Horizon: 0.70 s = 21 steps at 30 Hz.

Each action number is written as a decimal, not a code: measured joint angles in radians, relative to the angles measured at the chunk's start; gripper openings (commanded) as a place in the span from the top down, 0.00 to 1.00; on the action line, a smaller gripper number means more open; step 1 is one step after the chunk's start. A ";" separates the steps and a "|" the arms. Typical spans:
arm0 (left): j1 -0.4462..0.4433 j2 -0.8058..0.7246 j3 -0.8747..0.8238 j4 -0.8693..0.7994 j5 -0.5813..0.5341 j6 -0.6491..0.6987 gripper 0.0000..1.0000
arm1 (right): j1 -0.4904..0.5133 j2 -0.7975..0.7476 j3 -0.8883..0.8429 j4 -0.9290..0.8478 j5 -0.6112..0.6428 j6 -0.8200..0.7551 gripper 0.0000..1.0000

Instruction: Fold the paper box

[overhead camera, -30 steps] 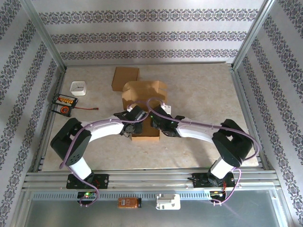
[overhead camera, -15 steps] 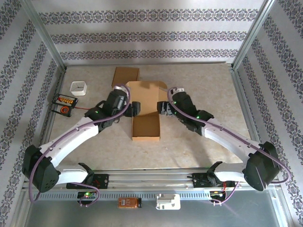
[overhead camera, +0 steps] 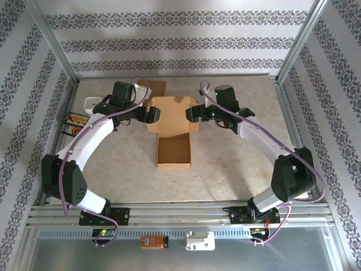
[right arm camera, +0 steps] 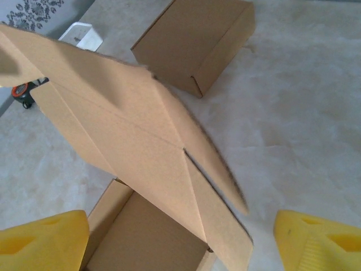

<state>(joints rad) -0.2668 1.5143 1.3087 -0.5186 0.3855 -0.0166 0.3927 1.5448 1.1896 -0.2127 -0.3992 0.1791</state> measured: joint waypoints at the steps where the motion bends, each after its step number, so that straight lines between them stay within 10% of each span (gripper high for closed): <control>1: 0.000 0.015 0.006 -0.011 0.013 0.011 0.14 | -0.005 0.018 0.010 -0.004 -0.014 0.001 0.30; 9: 0.000 0.110 0.074 -0.043 0.044 0.046 0.40 | -0.002 0.097 0.087 -0.085 -0.007 -0.024 0.60; 21: 0.000 0.112 0.074 -0.046 0.042 0.006 0.70 | 0.081 0.097 0.103 -0.169 0.211 -0.038 0.64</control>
<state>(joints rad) -0.2665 1.6260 1.3827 -0.5644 0.4274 -0.0101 0.4740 1.6413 1.2926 -0.3813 -0.1883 0.1410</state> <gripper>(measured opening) 0.332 0.364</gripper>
